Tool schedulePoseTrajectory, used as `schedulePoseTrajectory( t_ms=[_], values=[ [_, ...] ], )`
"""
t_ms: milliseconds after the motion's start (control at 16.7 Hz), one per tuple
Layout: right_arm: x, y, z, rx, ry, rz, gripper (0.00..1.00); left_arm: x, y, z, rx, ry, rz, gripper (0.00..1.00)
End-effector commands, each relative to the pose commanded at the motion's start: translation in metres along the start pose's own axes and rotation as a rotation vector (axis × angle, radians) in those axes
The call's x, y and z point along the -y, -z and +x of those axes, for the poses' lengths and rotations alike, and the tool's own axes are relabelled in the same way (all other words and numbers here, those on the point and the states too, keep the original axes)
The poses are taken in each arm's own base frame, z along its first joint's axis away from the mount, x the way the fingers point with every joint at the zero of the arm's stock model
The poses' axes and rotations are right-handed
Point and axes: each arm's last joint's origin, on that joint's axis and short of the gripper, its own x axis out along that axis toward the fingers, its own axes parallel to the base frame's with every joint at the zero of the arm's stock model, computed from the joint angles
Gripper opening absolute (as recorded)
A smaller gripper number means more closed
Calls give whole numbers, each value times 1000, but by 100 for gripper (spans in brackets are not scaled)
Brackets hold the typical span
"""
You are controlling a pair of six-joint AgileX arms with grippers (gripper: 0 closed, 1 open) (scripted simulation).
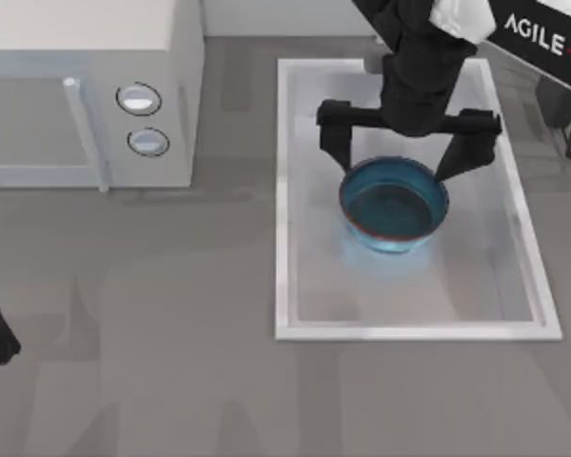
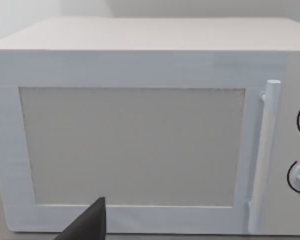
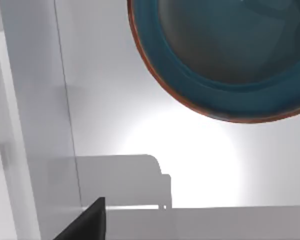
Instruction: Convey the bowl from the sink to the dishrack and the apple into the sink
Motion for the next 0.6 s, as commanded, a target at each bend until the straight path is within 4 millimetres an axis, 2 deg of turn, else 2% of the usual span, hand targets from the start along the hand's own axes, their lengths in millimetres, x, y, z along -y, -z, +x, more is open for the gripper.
schedulePoseTrajectory(
  t_ms=[180,300,600],
  values=[
    [-29,-14,27,40,27,-31,100,0,0,0,0,0,0,100],
    [-42,-19,38,75,38,-49,100,0,0,0,0,0,0,100],
    [-51,-23,46,111,46,-64,100,0,0,0,0,0,0,100]
  ],
)
